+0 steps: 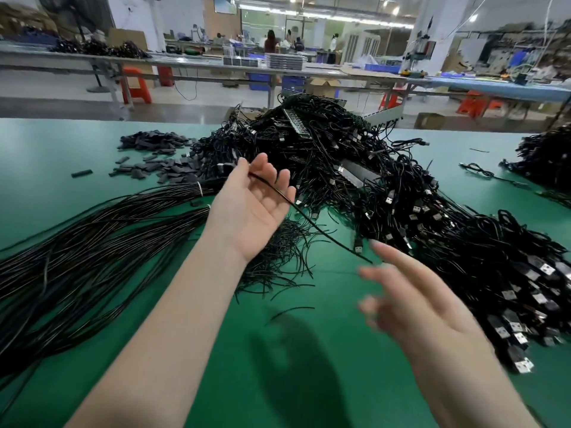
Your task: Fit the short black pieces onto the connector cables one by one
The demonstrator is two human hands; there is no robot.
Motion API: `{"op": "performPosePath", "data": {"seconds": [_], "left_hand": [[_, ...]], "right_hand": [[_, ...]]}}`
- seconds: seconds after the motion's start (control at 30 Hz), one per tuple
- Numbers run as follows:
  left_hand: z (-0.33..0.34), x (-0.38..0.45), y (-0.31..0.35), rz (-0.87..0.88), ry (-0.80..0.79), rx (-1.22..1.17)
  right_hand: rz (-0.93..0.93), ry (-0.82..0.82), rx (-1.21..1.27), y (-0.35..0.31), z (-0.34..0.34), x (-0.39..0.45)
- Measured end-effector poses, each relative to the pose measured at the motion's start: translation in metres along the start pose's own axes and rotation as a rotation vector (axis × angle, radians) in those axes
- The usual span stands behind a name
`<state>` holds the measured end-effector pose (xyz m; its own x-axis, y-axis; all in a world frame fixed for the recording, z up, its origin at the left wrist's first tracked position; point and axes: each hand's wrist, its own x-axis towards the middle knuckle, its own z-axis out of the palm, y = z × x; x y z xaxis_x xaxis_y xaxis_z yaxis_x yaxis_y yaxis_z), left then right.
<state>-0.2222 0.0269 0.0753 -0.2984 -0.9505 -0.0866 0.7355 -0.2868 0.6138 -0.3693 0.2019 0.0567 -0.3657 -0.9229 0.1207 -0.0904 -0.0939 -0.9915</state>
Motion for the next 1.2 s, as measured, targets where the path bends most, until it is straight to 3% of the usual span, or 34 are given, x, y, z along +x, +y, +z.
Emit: {"op": "performPosePath", "data": {"seconds": [0.13,0.2,0.33,0.5,0.67,0.77,0.87,0.93,1.03,1.1,1.2], "left_hand": [[-0.001,0.003,-0.009,-0.021,-0.063,0.12],[-0.002,0.005,-0.007,0.009,-0.084,0.143],[-0.004,0.007,0.001,0.012,-0.137,0.169],[-0.004,0.004,0.009,-0.084,-0.217,0.262],[0.0,-0.004,0.013,-0.201,-0.272,0.242],[0.002,-0.012,0.016,-0.302,-0.414,0.353],[-0.005,-0.016,0.014,-0.383,-0.564,0.673],[-0.009,-0.015,0.009,-0.431,-0.607,0.907],[-0.011,-0.009,-0.001,-0.457,-0.548,1.224],[-0.012,-0.005,-0.007,-0.41,-0.478,1.24],[-0.011,-0.002,-0.008,-0.274,-0.416,0.944]], "right_hand": [[-0.194,-0.152,-0.541,-0.01,0.043,0.059],[-0.245,-0.168,-0.677,-0.008,0.058,0.087],[-0.291,-0.296,-0.489,0.004,0.063,0.103],[-0.094,-0.613,-0.143,0.016,0.061,0.101],[0.024,-0.896,-0.111,0.023,0.046,0.108],[0.102,-0.857,-0.361,0.03,0.035,0.115],[0.079,-0.622,-0.555,0.032,0.024,0.12],[0.071,-0.498,-0.497,0.028,0.015,0.125],[0.116,-0.471,-0.198,0.017,0.008,0.127],[0.069,-0.486,-0.053,0.007,0.009,0.123],[-0.046,-0.588,0.044,-0.003,0.021,0.114]]}}
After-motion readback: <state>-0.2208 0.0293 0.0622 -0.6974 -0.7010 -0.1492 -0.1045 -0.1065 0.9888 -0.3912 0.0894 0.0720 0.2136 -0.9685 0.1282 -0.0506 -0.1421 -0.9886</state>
